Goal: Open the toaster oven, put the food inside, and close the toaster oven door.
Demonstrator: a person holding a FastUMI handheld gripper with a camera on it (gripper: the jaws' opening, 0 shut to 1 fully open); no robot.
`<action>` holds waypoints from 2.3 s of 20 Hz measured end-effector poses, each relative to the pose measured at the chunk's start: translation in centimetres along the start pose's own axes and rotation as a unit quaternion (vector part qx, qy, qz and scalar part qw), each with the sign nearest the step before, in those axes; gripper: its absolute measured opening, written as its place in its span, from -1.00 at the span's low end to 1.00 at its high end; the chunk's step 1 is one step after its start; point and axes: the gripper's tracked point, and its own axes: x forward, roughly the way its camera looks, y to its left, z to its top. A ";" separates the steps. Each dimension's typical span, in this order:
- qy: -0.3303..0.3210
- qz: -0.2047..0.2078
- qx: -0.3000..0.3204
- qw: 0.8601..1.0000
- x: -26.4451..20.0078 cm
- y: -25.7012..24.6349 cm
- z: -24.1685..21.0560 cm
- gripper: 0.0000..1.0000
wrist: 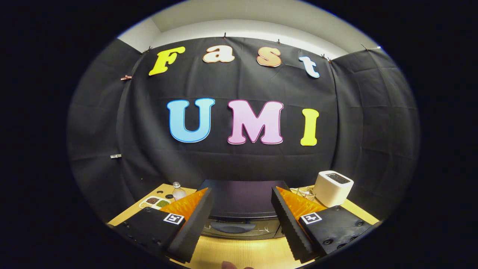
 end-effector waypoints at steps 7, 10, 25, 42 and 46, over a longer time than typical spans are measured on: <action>0.044 -0.008 0.007 0.999 3.0 1.0 -8.2 0.94; 0.062 -0.007 0.015 0.998 4.7 1.6 -10.6 0.94; 0.099 0.006 0.015 0.995 6.3 2.9 -14.1 0.95; 0.188 -0.005 0.045 0.981 -4.3 2.8 -22.8 0.95; 0.222 -0.006 0.036 0.974 -5.2 2.8 -25.4 0.95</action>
